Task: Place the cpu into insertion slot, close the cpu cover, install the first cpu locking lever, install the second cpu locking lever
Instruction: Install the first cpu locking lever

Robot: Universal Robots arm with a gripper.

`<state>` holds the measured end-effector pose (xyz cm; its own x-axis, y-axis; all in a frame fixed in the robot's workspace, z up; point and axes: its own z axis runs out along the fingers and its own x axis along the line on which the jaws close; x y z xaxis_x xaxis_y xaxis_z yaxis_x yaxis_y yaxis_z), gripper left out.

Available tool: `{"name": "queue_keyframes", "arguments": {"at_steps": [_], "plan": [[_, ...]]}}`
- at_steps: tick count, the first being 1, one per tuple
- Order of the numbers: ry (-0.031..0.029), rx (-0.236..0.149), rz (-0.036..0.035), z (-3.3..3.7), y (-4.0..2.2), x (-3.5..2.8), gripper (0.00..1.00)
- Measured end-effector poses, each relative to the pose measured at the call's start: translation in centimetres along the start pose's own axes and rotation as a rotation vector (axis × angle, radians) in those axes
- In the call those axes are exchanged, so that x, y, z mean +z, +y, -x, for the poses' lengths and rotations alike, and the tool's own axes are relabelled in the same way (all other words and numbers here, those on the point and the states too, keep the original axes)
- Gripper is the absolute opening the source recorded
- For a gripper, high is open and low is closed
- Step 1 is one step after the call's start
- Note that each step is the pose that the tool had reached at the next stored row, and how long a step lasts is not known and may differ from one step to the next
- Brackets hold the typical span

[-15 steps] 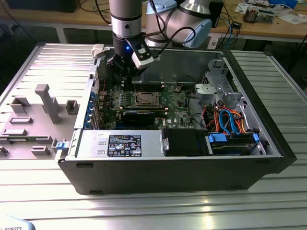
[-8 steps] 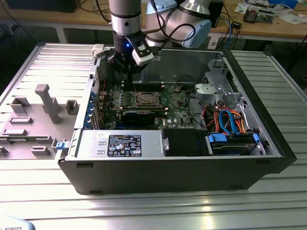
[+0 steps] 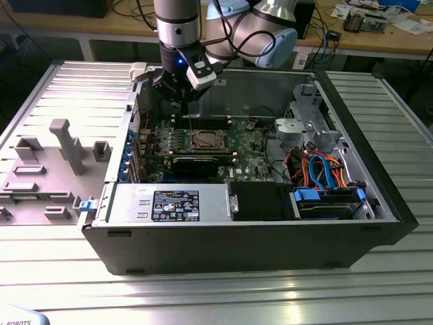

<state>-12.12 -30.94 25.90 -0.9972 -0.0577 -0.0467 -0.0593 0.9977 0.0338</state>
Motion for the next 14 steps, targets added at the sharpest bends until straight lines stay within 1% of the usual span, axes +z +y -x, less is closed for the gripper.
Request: {"name": "queue_keyframes", "arguments": {"at_steps": [4, 14], "plan": [[0.0, 0.0, 0.0, 0.41, -0.03, 0.02, 0.11], [-0.0001, 0.0, 0.0, 0.44, -0.02, 0.03, 0.11]]}}
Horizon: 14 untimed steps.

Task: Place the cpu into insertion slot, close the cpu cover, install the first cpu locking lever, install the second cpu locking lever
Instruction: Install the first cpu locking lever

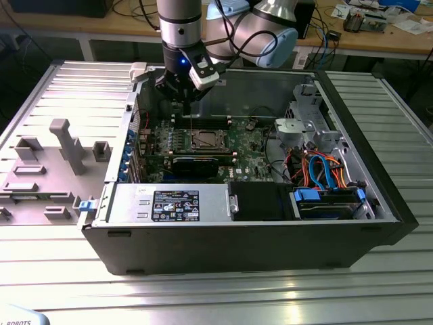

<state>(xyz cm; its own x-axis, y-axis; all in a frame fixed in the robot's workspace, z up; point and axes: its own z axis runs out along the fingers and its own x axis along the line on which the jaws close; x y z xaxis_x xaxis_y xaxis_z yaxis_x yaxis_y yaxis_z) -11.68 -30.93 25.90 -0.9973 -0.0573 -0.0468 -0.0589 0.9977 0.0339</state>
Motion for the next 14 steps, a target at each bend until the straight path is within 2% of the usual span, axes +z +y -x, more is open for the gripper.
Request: {"name": "queue_keyframes", "arguments": {"at_steps": [6, 14], "plan": [[0.0036, 0.0, 0.0014, 0.36, -0.03, 0.01, 0.11], [0.0036, 0.0, 0.0016, 0.42, -0.17, 0.02, 0.11]]}}
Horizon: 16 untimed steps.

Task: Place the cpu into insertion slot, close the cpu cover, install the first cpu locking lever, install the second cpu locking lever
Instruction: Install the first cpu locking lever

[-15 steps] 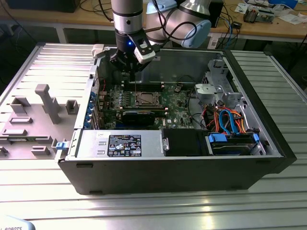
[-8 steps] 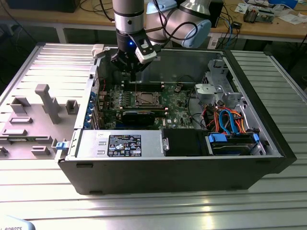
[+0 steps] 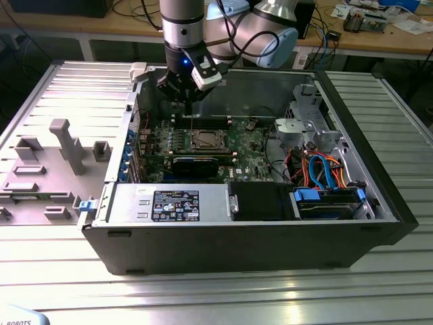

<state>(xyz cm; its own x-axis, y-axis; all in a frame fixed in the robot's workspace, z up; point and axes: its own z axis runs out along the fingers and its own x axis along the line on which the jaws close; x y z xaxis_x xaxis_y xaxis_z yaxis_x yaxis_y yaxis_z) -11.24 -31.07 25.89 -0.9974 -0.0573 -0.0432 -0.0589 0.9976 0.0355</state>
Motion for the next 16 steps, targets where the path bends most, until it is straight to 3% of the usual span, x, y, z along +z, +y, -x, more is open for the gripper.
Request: {"name": "queue_keyframes", "arguments": {"at_steps": [16], "plan": [[0.0001, 0.0, -0.0001, 0.3, -0.26, 0.24, 0.11]]}}
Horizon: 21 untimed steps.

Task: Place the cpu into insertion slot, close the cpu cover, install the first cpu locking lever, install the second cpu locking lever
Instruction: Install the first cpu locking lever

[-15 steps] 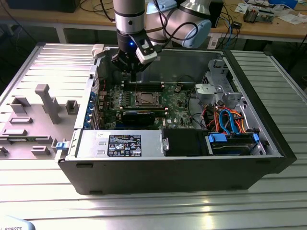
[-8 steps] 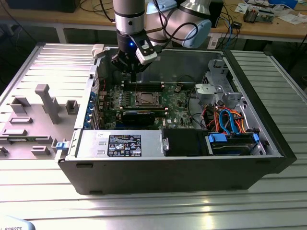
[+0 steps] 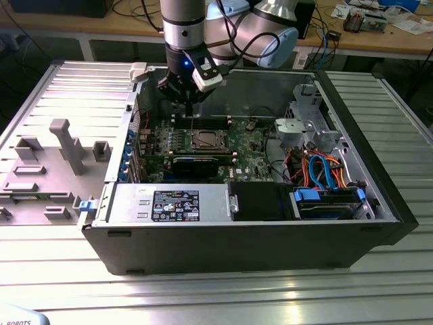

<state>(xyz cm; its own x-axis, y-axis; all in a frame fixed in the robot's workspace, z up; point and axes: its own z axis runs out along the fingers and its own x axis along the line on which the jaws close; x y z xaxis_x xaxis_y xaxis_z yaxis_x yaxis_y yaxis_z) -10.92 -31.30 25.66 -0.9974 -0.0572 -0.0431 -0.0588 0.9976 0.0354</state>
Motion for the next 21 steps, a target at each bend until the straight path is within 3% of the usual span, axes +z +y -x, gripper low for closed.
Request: {"name": "queue_keyframes", "arguments": {"at_steps": [5, 7, 8, 13, 18, 21], "plan": [[-0.0004, 0.0, 0.0019, 0.53, -0.06, 0.53, 0.11], [-0.001, 0.001, 0.0163, 0.65, -0.16, 0.76, 0.11], [-0.0013, 0.001, 0.0182, 0.76, -0.17, 0.88, 0.11], [-0.0019, 0.023, 0.017, 1.52, -0.24, 1.45, 0.11], [-0.0022, 0.025, 0.0171, 1.69, -0.2, 2.11, 0.11], [-0.002, 0.025, 0.0168, 1.72, -0.2, 2.14, 0.11]]}}
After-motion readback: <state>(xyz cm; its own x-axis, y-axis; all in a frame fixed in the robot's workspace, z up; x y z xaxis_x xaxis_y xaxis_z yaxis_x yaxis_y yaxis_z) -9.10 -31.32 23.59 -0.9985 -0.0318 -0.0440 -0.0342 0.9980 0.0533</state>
